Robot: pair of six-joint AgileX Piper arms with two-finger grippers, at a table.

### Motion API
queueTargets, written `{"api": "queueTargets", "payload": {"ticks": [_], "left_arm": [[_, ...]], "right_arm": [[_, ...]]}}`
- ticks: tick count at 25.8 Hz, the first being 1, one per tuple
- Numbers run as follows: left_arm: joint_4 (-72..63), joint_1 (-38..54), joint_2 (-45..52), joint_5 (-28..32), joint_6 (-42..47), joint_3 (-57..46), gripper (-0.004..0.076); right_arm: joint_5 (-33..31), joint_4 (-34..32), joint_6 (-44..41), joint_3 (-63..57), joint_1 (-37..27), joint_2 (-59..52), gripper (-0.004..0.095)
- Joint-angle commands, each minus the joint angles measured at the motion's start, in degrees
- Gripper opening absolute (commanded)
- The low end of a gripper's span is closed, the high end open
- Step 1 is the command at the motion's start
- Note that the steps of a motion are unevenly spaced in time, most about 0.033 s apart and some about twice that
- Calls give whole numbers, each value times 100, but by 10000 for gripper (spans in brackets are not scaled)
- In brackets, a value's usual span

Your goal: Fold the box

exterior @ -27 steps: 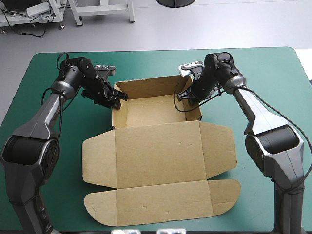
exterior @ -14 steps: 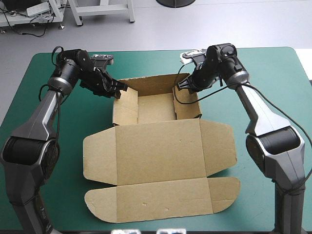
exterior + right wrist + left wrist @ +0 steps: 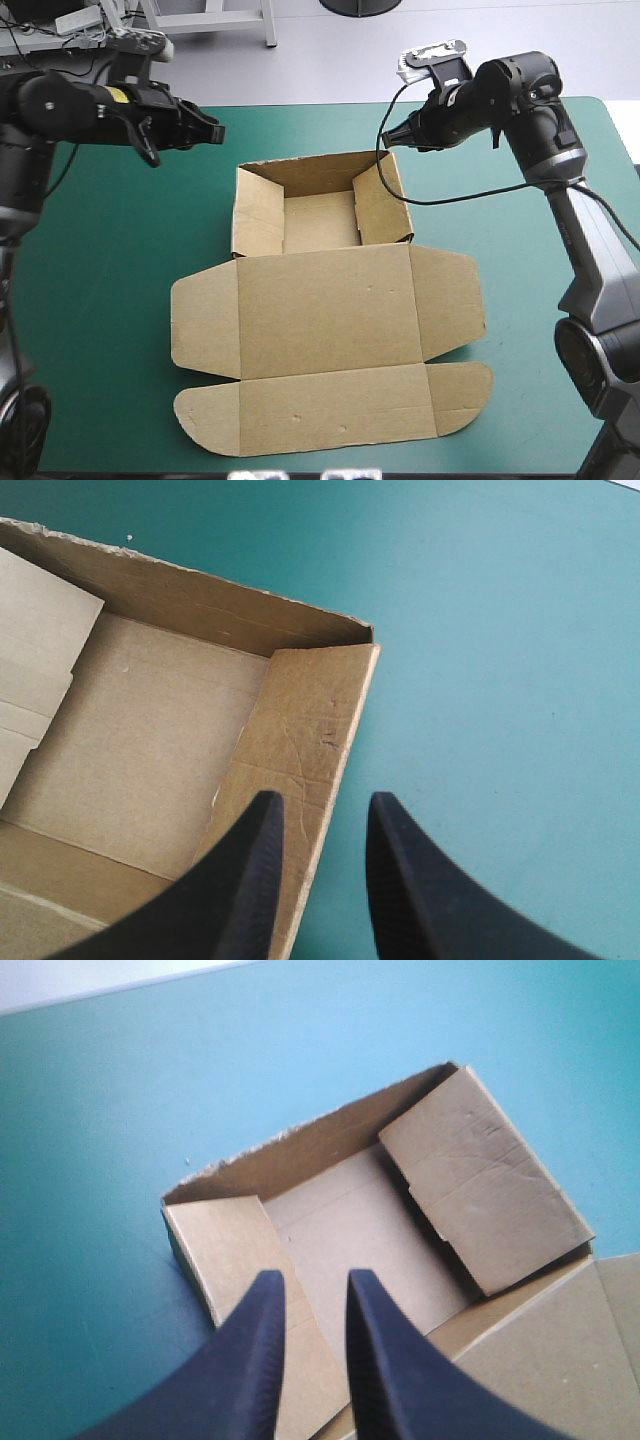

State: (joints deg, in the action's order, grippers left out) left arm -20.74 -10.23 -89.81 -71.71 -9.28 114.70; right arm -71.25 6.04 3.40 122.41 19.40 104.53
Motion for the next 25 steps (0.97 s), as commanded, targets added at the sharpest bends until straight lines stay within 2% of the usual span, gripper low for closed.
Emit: {"api": "queueTargets", "payload": {"ticks": [1,6,11,25], "left_arm": [[-4,-17,907,-174,-100,159,101],[590,-17,2092,-174,-100,-444,96],[1103,-17,3095,-144,-100,-1597,95],[1920,-17,5087,1198,184,-5088,87]], "right_arm": [[-32,38,-43,164,-15,-303,279],[-32,63,-43,164,-15,-292,279],[-32,63,-43,152,-25,-175,279],[-32,63,-43,152,-25,788,279]]}}
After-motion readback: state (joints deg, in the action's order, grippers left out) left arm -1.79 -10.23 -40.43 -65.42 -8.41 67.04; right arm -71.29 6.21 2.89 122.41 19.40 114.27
